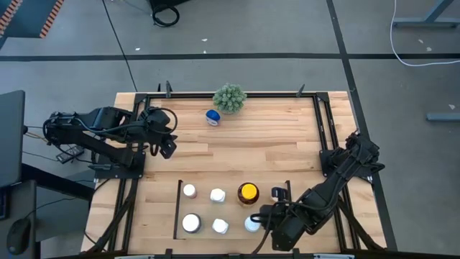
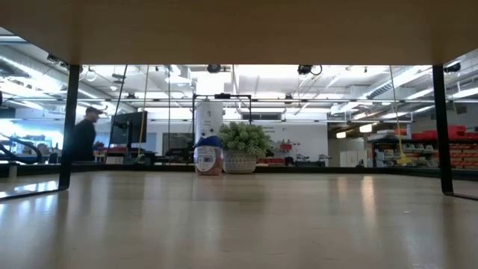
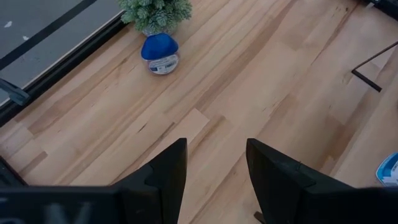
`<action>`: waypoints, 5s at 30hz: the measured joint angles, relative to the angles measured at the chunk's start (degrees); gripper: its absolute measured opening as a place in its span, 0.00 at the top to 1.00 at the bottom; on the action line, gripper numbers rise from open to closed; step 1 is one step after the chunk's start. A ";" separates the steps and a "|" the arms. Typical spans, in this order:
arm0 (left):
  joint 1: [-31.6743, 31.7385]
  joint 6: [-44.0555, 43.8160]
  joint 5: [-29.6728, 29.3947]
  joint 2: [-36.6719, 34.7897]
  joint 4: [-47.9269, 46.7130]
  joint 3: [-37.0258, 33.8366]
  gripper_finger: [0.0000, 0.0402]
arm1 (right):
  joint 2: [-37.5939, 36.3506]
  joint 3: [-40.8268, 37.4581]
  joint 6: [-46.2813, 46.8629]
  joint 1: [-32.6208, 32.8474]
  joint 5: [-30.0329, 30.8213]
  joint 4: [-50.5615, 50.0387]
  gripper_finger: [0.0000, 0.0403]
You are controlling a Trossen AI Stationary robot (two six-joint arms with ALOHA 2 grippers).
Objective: Pick and place medicine bottles onto shelf by color
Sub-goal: Put the white pill bottle on the shelf, then put the blue pill bottle on the shelf
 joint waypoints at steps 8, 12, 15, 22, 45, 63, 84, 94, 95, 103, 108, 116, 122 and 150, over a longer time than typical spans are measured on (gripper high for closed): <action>0.08 0.01 -2.78 -0.07 -0.19 0.00 0.57 | 0.13 0.00 1.23 -0.46 0.71 3.56 0.99; 0.73 -0.02 -4.50 -0.07 -0.20 0.00 0.57 | 0.13 0.00 1.98 -0.43 0.86 4.03 0.99; 1.46 0.46 -4.59 -0.07 -0.20 0.00 0.57 | 0.15 0.00 2.19 -0.46 0.87 3.99 0.99; 2.73 3.29 -4.58 -0.07 -0.18 0.00 0.57 | -0.37 0.73 6.60 -0.41 -1.05 2.30 0.99; 3.06 8.76 -5.66 -0.02 0.96 0.00 0.57 | -0.72 25.21 -1.94 -13.17 6.01 -3.71 0.99; -1.22 8.48 -1.89 -0.69 6.67 0.02 0.57 | -0.59 18.81 -19.11 -45.99 -7.17 4.28 0.99; 1.74 1.51 -6.82 -2.15 13.51 0.04 0.57 | -0.56 -10.77 -36.16 -56.39 -18.37 37.97 0.62; 24.14 20.89 5.89 3.06 14.78 0.07 0.66 | -0.57 -13.94 -41.15 -56.10 -16.83 41.10 0.47; 26.52 23.92 8.10 3.84 15.01 0.05 0.67 | -0.57 -13.94 -41.59 -56.12 -16.83 40.97 0.47; 45.99 42.96 32.29 14.31 16.74 0.07 0.79 | -0.57 -13.94 -41.40 -56.39 -16.61 40.49 0.46; 55.77 50.18 41.79 22.60 16.14 0.04 0.86 | -0.57 -13.94 -38.83 -56.38 -15.21 41.03 0.46; 63.35 51.29 43.14 33.37 18.41 0.00 0.95 | -0.57 -13.94 -32.20 -56.37 -15.21 41.10 0.46; 63.21 56.60 48.96 36.38 17.34 0.00 0.99 | -0.57 -13.94 -27.91 -56.06 -15.19 41.12 0.46; 62.14 64.11 40.15 25.51 14.39 14.43 0.93 | -0.57 -13.94 -29.99 -55.45 -15.01 41.12 0.46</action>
